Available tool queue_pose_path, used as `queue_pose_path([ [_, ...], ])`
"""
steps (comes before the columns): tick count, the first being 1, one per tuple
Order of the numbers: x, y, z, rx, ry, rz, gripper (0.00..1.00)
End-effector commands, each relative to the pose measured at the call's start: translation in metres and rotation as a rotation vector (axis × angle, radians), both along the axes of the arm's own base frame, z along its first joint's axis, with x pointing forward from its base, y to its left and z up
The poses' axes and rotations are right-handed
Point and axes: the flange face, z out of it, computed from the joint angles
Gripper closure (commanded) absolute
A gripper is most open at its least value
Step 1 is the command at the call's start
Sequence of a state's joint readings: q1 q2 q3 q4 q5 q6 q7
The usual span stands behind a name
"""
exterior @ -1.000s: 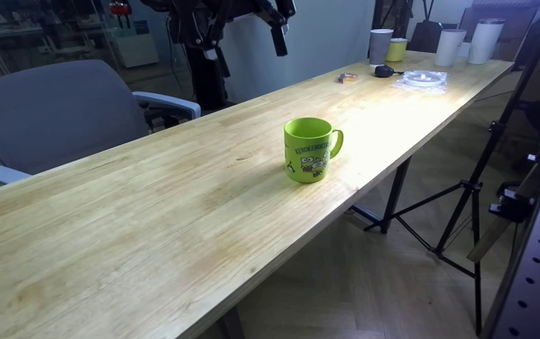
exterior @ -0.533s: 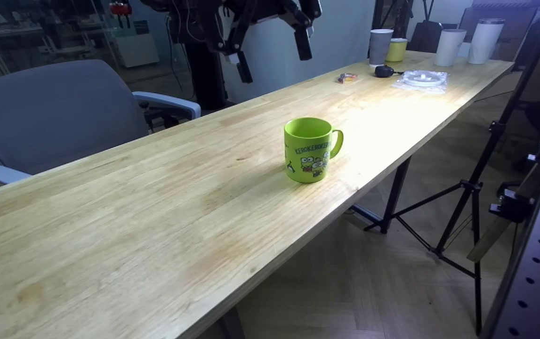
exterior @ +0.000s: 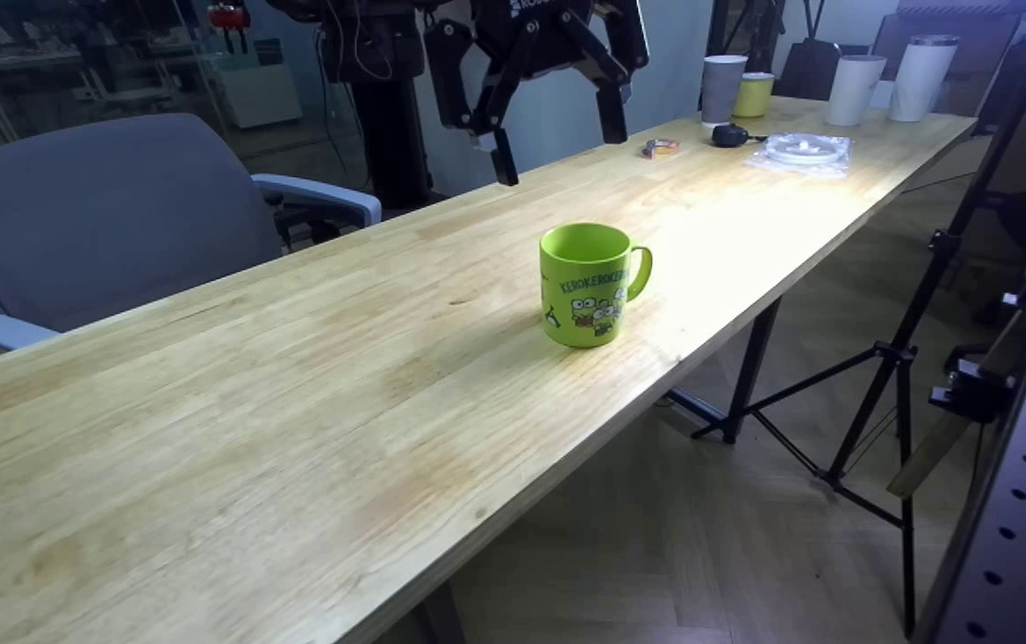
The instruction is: Move the yellow mug to the other end of the table
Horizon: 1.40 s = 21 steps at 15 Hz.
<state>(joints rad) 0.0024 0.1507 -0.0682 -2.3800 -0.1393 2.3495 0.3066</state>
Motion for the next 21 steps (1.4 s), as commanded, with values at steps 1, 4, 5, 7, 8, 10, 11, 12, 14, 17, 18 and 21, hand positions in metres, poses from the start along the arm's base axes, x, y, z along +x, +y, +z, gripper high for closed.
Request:
queue_pose_path([
  [1,-0.004,-0.013,-0.002,0.003,-0.037,-0.012,0.00],
  [4,-0.003,-0.023,-0.008,0.000,-0.065,-0.015,0.00],
  [5,-0.002,-0.026,-0.011,-0.002,-0.066,-0.025,0.00],
  [7,-0.003,-0.024,-0.010,0.004,-0.052,-0.026,0.00],
  [8,-0.003,-0.025,-0.012,0.004,-0.048,-0.029,0.00],
  [10,-0.003,-0.025,-0.014,0.004,-0.044,-0.028,0.00],
  [11,-0.003,-0.024,-0.014,0.004,-0.044,-0.027,0.00],
  [12,-0.003,-0.024,-0.014,0.004,-0.044,-0.027,0.00],
  [14,-0.003,-0.024,-0.014,0.004,-0.044,-0.027,0.00],
  [17,-0.003,-0.024,-0.014,0.004,-0.044,-0.027,0.00],
  [18,-0.003,-0.024,-0.014,0.004,-0.044,-0.027,0.00],
  [21,-0.003,-0.024,-0.014,0.004,-0.044,-0.027,0.00],
])
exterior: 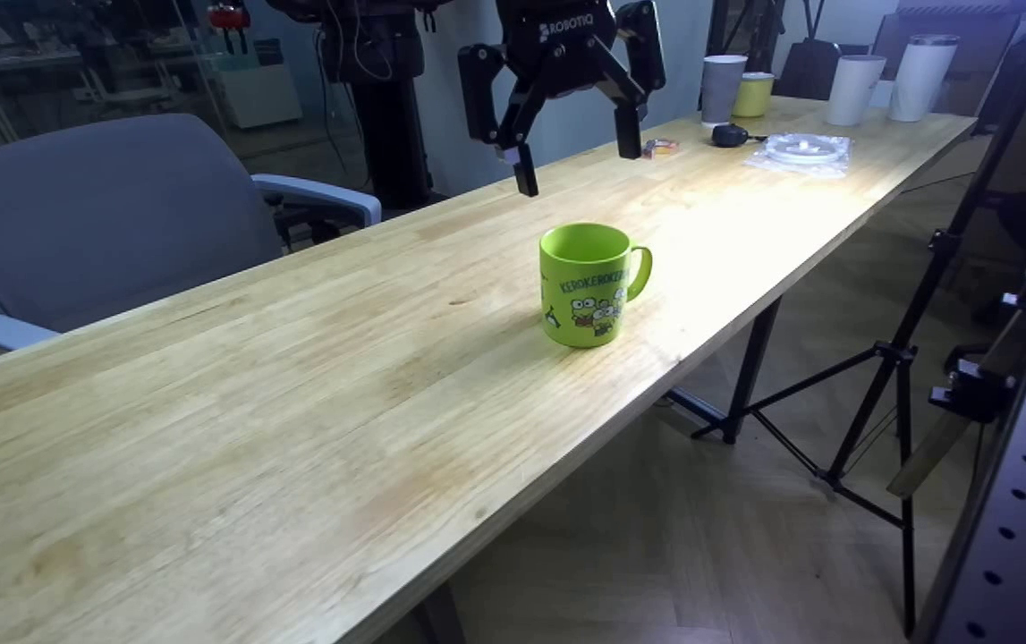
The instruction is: Move the yellow mug to the other end of the table
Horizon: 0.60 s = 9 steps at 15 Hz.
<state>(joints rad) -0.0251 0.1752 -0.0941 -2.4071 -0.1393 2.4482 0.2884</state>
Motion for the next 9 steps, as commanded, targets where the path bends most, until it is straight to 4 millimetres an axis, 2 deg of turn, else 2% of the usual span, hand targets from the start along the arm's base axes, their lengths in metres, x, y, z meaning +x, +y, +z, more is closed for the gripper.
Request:
queue_pose_path([
  [1,0.000,-0.001,-0.004,0.000,0.004,-0.008,0.00],
  [9,-0.014,0.004,-0.043,-0.001,-0.052,0.013,0.00],
])
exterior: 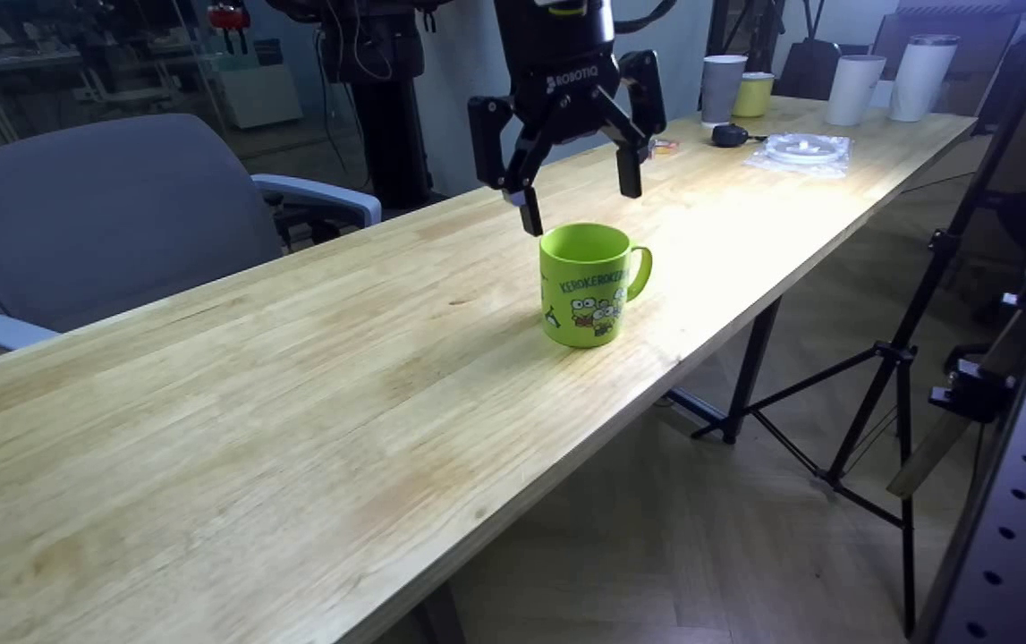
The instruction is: Move the yellow mug to the other end of the table
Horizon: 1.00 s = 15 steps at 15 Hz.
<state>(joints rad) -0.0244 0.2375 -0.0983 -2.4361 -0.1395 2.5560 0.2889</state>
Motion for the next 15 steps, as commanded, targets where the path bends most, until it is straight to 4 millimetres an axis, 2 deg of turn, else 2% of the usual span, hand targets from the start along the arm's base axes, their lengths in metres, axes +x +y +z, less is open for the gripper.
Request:
queue_pose_path([
  [1,-0.009,0.004,-0.017,-0.001,-0.044,0.008,0.00],
  [10,-0.031,0.008,-0.045,0.021,-0.069,0.050,0.00],
  [12,-0.037,0.014,-0.049,0.086,0.007,0.118,0.00],
  [15,-0.036,0.009,-0.052,0.079,0.095,0.142,0.00],
])
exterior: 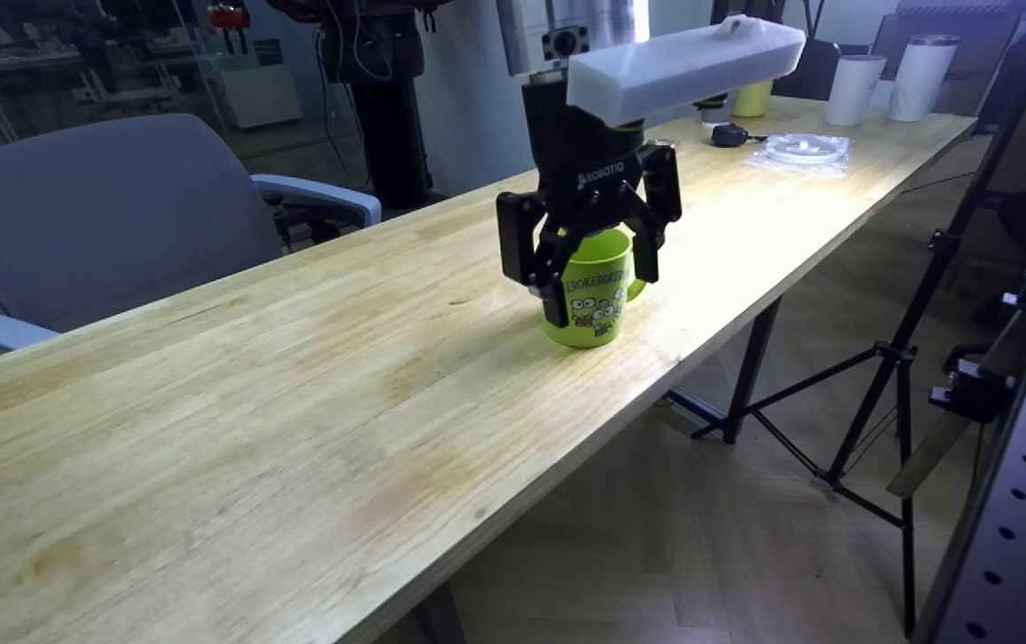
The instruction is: Move the yellow mug to the other end of the table
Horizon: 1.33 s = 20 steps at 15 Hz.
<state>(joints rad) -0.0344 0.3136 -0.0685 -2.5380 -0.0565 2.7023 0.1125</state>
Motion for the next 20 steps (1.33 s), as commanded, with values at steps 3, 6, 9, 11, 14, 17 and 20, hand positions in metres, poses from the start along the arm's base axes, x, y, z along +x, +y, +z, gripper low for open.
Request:
queue_pose_path([
  [3,0.010,-0.008,0.005,-0.014,0.115,0.011,0.00],
  [6,0.024,-0.012,0.014,-0.024,0.108,0.001,0.00],
  [9,0.036,-0.015,0.016,-0.043,0.057,0.005,0.00],
  [11,0.038,-0.016,0.013,-0.046,0.034,0.010,0.00],
  [14,0.036,-0.015,0.004,-0.043,-0.018,0.040,0.00],
  [17,0.035,-0.016,-0.006,-0.041,-0.033,0.044,0.00],
  [20,0.033,-0.018,-0.011,-0.043,-0.028,0.047,0.00],
])
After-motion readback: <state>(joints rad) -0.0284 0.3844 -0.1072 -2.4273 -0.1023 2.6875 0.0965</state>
